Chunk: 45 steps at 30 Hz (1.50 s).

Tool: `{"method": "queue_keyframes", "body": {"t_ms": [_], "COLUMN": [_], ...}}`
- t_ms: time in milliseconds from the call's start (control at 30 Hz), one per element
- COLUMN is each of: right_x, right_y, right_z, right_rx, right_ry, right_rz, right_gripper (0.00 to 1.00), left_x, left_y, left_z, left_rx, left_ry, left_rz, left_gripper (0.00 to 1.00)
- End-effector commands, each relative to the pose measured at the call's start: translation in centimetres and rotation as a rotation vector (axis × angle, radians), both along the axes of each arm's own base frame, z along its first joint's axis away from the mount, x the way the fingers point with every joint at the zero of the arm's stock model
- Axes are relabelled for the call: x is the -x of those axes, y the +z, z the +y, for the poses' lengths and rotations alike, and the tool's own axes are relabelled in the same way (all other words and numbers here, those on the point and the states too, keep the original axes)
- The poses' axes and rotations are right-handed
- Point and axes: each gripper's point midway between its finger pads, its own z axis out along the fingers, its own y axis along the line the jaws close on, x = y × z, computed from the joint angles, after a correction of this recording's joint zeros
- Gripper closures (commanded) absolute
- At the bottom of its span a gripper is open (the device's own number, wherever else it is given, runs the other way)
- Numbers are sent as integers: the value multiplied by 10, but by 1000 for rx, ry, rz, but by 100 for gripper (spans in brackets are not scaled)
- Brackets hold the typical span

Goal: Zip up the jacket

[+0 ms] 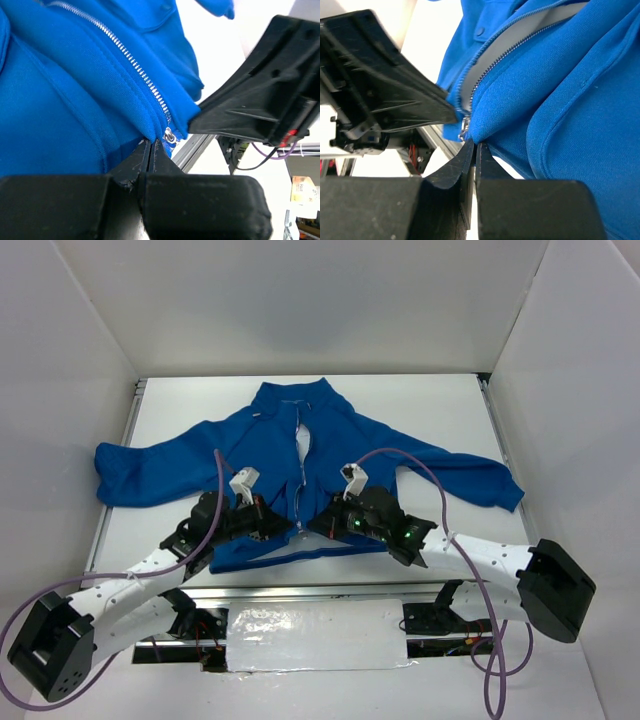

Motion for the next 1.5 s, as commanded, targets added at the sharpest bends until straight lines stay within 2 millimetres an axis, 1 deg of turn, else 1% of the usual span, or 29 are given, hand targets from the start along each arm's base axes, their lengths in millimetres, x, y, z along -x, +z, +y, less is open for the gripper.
{"method": "queue_keyframes", "body": {"t_ms": [0, 100, 200, 233, 300, 333, 400, 533, 567, 600, 700, 733, 767, 900, 967, 1000, 1100, 1200, 1233, 1267, 1300, 1333, 1367, 1467], "right_x": [0, 3, 3, 3, 2, 1, -2, -4, -5, -6, -8, -8, -9, -7, -1, 2, 13, 30, 34, 44, 48, 52, 61, 64], "right_y": [29, 21, 16, 12, 11, 10, 9, 17, 25, 27, 35, 36, 37, 40, 42, 42, 41, 22, 20, 18, 23, 11, 5, -3], "right_z": [16, 17, 16, 15, 15, 14, 12, 8, 8, 7, 5, 4, 3, 0, 0, 1, 3, 4, 6, 9, 12, 10, 14, 18], "right_rx": [-90, -89, -87, -73, -65, -57, -47, -33, -39, -36, -32, -27, -24, -26, -43, -51, -89, -125, -157, -180, -228, -230, -225, -234], "right_ry": [73, 84, 79, 76, 70, 62, 39, 27, 25, 20, 7, 5, -8, -15, -8, -1, 18, 47, 44, 62, 75, 62, 80, 65], "right_rz": [-75, -54, -42, -33, -29, -27, -24, -41, -56, -59, -69, -68, -71, -55, -34, -25, 4, 79, 116, 131, 118, 149, 163, 169], "right_gripper": [96, 86, 83, 80, 75, 68, 61, 57, 54, 48, 36, 29, 24, 21, 20, 14, 14, 16, 16, 17, 18, 18, 19, 20], "left_x": [4, 3, 2, 3, 3, 5, 5, 7, 7, 8, 8, 8, 8, 9, 9, 9, 9, 9, 9, 9, 9, 9, 9, 9], "left_y": [6, 8, 11, 10, 10, 8, 5, 1, 1, 1, 2, 3, 2, 1, 0, 1, 1, 0, 0, 0, 0, -1, -2, -2], "left_z": [-6, -6, -5, -6, -7, -8, -10, -9, -9, -9, -9, -9, -9, -10, -11, -11, -12, -12, -12, -11, -11, -11, -11, -12], "left_rx": [11, 28, 33, 33, 41, 41, 45, 51, 52, 52, 54, 56, 58, 61, 64, 64, 68, 67, 66, 65, 65, 64, 64, 69], "left_ry": [-50, -42, -35, -39, -45, -54, -60, -64, -60, -61, -62, -63, -64, -68, -71, -71, -73, -73, -74, -72, -74, -70, -70, -74], "left_rz": [-28, -44, -53, -48, -46, -35, -25, -21, -20, -21, -24, -25, -21, -16, -13, -15, -16, -14, -15, -14, -14, -10, -10, -6], "left_gripper": [100, 100, 100, 100, 100, 100, 100, 100, 100, 100, 100, 100, 100, 100, 100, 100, 100, 100, 100, 100, 100, 100, 100, 100]}}
